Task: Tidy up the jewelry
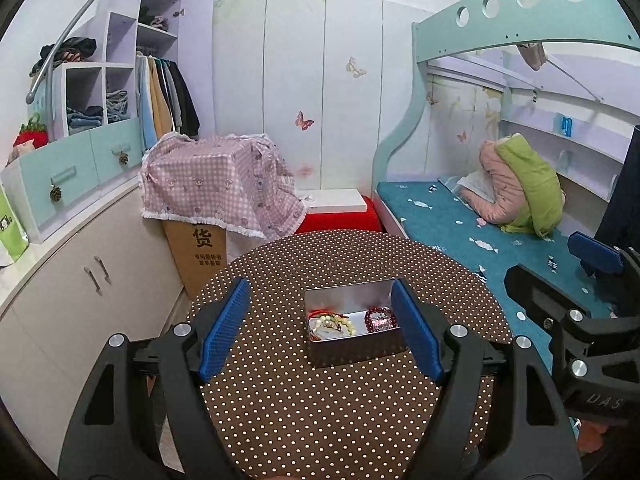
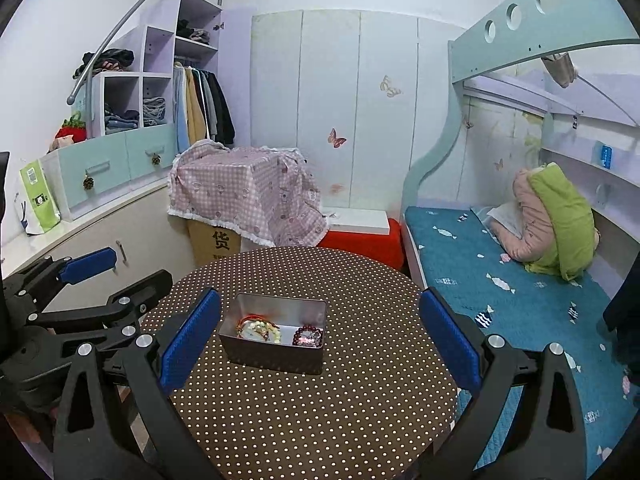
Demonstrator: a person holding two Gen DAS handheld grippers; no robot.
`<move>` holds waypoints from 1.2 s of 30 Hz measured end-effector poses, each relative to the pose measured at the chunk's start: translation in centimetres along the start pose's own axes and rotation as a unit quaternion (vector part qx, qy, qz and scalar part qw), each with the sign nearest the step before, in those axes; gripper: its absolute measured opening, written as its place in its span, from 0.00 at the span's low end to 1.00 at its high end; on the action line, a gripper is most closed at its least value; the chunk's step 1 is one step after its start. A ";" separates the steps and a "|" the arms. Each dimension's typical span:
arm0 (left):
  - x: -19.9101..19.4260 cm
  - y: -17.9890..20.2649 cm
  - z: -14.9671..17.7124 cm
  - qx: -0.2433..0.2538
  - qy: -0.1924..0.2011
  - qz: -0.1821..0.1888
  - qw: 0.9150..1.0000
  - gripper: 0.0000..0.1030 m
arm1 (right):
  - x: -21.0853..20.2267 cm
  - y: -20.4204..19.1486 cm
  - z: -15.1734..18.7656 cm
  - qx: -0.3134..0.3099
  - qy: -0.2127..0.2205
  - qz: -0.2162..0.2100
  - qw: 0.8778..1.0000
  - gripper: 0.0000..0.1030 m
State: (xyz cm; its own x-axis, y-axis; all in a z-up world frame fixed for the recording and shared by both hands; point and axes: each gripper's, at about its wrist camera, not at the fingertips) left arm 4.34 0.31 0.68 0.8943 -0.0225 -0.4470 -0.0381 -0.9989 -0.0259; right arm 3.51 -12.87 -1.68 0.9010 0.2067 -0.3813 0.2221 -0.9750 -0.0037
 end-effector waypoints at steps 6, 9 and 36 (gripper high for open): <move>-0.2 0.0 0.0 -0.001 0.002 0.001 1.000 0.73 | -0.4 0.1 0.2 0.000 0.000 0.005 1.000 0.93; -0.3 -0.1 0.1 -0.001 0.001 0.002 1.000 0.73 | -0.4 0.3 0.2 0.000 0.000 0.004 1.000 0.93; -0.5 -0.4 0.3 -0.001 -0.005 -0.001 1.000 0.73 | -0.4 -0.2 0.1 0.001 0.000 0.008 1.000 0.93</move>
State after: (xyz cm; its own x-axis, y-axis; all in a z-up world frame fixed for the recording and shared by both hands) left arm 3.72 0.71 0.65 0.8897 -0.0210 -0.4560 -0.0361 -0.9991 -0.0243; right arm 3.07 -12.72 -1.67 0.9045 0.1902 -0.3818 0.2059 -0.9786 0.0003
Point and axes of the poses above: each gripper's, at about its wrist camera, not at the fingertips, and x roughly the way its jaws point, y to its right, z to its underside
